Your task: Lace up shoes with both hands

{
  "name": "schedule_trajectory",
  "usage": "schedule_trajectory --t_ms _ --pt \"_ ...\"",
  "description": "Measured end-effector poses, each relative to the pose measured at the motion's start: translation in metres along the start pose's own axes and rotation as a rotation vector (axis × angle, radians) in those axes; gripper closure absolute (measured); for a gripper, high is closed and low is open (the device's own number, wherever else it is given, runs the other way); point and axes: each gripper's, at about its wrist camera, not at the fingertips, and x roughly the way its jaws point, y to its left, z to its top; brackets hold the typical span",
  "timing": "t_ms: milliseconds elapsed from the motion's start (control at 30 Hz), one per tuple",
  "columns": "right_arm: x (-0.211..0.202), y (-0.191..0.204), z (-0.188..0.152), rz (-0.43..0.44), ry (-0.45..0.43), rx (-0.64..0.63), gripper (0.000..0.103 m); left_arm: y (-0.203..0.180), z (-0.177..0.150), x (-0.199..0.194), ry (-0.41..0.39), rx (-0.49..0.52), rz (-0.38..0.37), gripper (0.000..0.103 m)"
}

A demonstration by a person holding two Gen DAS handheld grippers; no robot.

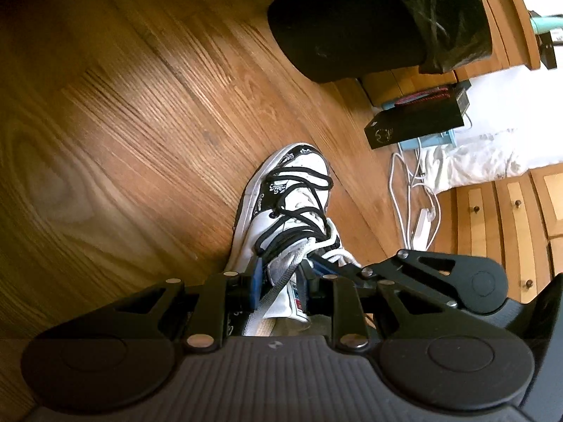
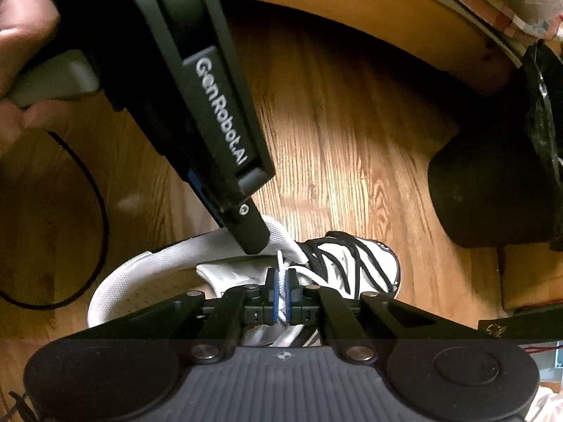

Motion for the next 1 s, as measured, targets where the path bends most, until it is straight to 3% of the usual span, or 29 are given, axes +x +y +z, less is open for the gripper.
schedule_trajectory --t_ms 133,1000 --pt "-0.005 -0.002 0.002 0.007 -0.011 0.014 0.099 -0.008 -0.002 0.0 -0.007 0.064 0.027 0.079" --pt "-0.006 0.009 -0.004 0.015 0.03 0.0 0.099 -0.008 -0.003 -0.001 -0.009 0.071 0.025 0.079"
